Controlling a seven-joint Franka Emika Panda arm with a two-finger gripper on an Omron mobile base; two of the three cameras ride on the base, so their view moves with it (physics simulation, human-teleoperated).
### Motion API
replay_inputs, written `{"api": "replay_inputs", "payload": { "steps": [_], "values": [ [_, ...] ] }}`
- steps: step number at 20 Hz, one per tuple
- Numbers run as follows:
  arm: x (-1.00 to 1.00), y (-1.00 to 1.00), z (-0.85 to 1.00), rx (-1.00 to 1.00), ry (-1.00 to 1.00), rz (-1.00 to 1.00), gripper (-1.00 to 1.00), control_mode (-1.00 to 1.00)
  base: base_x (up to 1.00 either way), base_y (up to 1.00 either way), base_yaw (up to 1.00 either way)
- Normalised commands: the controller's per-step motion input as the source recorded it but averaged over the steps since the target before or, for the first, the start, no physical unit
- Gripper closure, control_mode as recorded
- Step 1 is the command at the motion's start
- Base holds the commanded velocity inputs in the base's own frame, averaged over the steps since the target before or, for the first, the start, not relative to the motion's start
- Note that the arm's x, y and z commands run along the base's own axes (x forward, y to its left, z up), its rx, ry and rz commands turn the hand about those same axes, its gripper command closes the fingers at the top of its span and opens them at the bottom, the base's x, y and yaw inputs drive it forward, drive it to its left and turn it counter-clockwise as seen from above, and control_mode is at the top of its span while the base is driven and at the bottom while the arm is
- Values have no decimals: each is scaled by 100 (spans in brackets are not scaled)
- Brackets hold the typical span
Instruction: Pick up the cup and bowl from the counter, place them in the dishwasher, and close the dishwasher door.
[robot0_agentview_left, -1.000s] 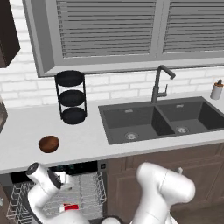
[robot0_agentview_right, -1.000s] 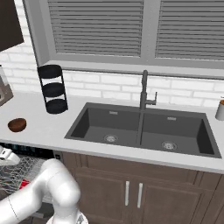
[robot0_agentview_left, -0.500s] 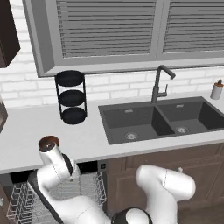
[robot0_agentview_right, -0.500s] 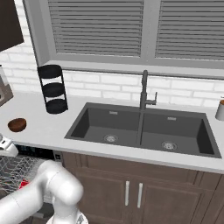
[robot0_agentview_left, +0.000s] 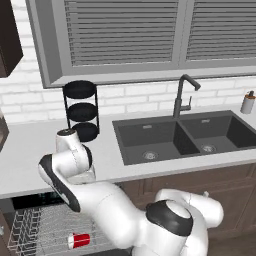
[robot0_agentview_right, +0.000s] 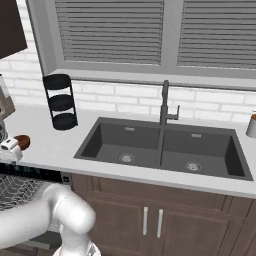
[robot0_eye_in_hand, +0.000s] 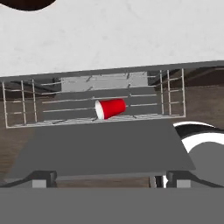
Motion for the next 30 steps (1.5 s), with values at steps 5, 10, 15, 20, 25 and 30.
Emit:
{"api": "replay_inputs", "payload": {
  "steps": [5, 10, 15, 20, 25, 30],
  "values": [
    [37, 0, 60, -1, 4, -2, -100, -100, 0, 0, 0],
    [73, -9, -2, 17, 0, -2, -100, -100, 0, 0, 0],
    [59, 3, 8, 4, 0, 0, -100, -100, 0, 0, 0],
    [42, 9, 0, -10, 3, 0, -100, -100, 0, 0, 0],
    [31, 29, -4, -16, 0, 0, -100, -100, 0, 0, 0],
    [15, 6, -16, -2, 0, 0, -100, -100, 0, 0, 0]
  ]
}}
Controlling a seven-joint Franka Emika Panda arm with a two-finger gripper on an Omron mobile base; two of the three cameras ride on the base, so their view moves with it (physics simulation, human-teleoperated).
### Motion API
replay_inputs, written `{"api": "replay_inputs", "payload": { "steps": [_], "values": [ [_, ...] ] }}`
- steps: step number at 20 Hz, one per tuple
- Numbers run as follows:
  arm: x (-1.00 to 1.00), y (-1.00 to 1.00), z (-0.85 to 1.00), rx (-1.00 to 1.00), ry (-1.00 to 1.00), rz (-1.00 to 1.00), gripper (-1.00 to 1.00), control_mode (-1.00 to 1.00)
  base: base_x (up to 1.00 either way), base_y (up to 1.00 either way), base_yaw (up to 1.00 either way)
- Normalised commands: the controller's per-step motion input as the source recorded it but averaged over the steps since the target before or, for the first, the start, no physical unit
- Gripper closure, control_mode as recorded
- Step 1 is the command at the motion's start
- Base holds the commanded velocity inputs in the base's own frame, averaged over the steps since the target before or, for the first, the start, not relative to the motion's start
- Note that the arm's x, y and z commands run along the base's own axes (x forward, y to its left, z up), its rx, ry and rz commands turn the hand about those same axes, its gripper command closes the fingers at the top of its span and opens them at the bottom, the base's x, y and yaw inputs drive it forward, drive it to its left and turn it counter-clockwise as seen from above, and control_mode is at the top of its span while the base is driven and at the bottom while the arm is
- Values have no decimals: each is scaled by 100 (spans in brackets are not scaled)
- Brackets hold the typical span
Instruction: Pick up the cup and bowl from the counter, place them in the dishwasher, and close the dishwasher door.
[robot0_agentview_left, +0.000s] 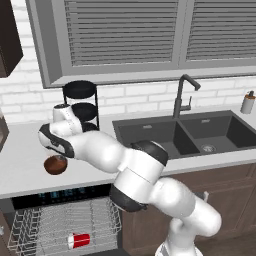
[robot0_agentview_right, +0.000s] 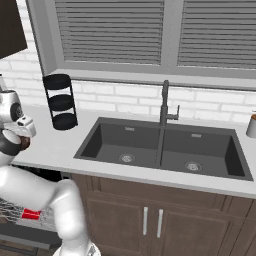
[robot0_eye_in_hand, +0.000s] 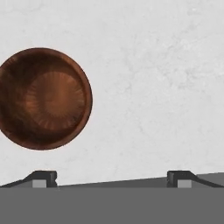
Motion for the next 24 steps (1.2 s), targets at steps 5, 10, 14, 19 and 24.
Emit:
{"api": "replay_inputs", "payload": {
  "steps": [5, 10, 14, 19, 24],
  "values": [
    [9, -9, -38, 0, 2, 0, -100, -100, 0, 0, 0],
    [17, 4, -39, 0, 0, 0, -100, -100, 0, 0, 0],
    [29, 39, -8, -1, 0, 1, -100, -100, 0, 0, 0],
    [14, 21, -23, -2, 2, 0, -100, -100, 0, 0, 0],
    [0, 0, -44, 0, 1, 0, -100, -100, 0, 0, 0]
  ]
}}
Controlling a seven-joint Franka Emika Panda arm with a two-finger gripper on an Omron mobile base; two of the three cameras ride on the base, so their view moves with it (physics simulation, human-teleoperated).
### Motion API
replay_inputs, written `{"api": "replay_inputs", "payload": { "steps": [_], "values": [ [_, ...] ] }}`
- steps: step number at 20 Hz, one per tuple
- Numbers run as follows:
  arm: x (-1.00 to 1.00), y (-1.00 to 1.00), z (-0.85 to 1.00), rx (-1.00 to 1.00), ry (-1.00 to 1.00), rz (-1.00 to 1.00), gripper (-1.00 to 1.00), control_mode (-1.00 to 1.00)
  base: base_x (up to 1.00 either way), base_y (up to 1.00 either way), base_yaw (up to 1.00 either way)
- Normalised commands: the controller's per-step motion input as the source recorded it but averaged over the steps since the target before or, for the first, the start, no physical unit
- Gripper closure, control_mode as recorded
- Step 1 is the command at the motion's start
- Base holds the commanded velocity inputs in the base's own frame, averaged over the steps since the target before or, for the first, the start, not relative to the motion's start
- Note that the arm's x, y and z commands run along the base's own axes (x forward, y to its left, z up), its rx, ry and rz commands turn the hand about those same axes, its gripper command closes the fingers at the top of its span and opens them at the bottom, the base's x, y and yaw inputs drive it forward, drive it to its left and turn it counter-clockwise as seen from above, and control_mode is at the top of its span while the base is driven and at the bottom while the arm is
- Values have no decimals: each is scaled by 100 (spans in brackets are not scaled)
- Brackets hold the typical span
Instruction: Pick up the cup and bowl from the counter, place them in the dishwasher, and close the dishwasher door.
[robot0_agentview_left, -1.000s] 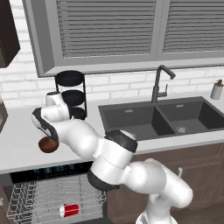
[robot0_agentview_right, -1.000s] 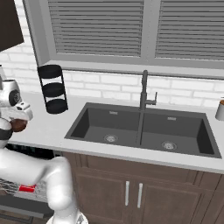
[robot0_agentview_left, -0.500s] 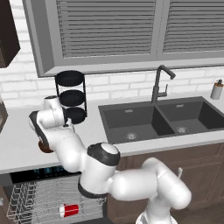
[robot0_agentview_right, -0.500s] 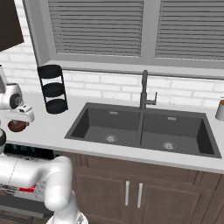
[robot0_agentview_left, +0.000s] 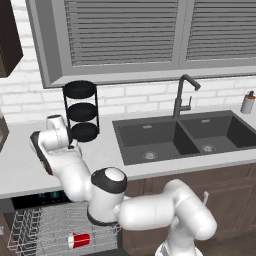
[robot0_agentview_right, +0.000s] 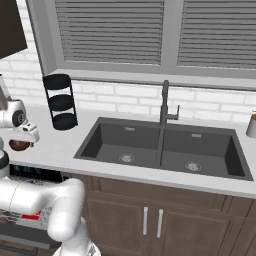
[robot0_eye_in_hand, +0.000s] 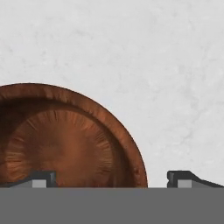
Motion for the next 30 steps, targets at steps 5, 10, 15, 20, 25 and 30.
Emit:
{"api": "replay_inputs", "payload": {
  "steps": [5, 10, 15, 20, 25, 30],
  "values": [
    [0, 0, -32, 0, 0, 0, -100, -100, 0, 0, 0],
    [0, 3, -12, 0, 0, 0, 100, -100, 0, 0, 0],
    [0, 6, -1, 0, 0, 0, 100, -100, 0, 0, 0],
    [-41, 11, 2, -2, 0, 0, 100, -100, 0, 0, 0],
    [-100, 0, 2, -9, -11, 0, 100, -100, 0, 0, 0],
    [-100, -8, 0, -2, -22, 0, 100, -100, 0, 0, 0]
  ]
}}
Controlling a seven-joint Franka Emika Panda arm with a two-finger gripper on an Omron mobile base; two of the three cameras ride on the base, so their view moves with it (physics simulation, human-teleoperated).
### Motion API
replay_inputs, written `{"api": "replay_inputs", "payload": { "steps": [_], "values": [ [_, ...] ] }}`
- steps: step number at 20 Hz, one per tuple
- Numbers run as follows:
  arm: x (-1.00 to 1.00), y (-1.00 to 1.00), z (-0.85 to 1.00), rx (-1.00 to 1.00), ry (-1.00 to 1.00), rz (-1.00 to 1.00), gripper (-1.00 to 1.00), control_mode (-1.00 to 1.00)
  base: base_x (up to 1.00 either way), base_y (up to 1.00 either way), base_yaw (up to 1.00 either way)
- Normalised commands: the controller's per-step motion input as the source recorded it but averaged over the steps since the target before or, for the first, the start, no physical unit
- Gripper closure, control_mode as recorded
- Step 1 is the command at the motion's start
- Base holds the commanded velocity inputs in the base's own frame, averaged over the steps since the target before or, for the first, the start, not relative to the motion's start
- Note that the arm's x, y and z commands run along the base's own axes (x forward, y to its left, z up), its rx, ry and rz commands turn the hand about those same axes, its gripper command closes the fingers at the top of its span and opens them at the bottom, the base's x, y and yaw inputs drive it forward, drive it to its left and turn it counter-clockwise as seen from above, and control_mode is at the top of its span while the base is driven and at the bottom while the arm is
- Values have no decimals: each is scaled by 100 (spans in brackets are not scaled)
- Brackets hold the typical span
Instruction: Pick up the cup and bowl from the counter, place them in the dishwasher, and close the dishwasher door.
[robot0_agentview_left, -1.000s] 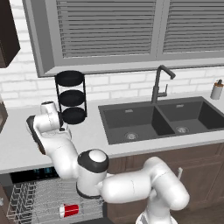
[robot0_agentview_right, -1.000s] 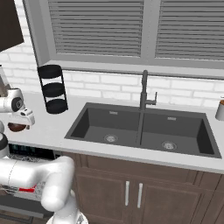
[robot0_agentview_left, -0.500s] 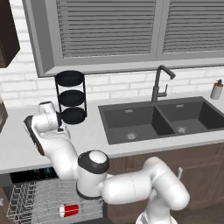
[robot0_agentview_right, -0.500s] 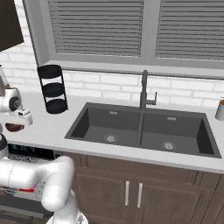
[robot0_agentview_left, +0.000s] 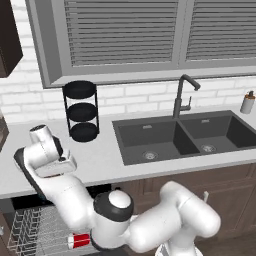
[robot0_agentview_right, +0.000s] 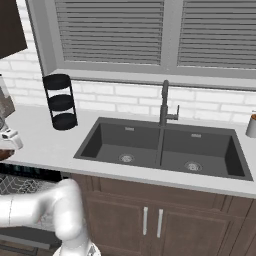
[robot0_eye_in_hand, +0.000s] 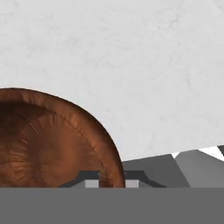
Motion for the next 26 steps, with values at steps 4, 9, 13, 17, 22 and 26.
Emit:
{"api": "replay_inputs", "payload": {
  "steps": [4, 9, 13, 17, 22, 26],
  "values": [
    [-100, -12, -8, 0, -26, -1, 100, -100, 0, 0, 0],
    [-100, 0, -30, -2, -28, 0, 100, -100, 0, 0, 0],
    [-93, 6, -57, -5, -34, 0, 100, -100, 0, 0, 0],
    [-27, 9, -68, -10, -21, 0, 100, -100, 0, 0, 0],
    [19, 5, -54, -1, -2, -8, 100, -100, 0, 0, 0],
    [37, 34, -43, 0, 0, -15, 100, -100, 0, 0, 0]
  ]
}}
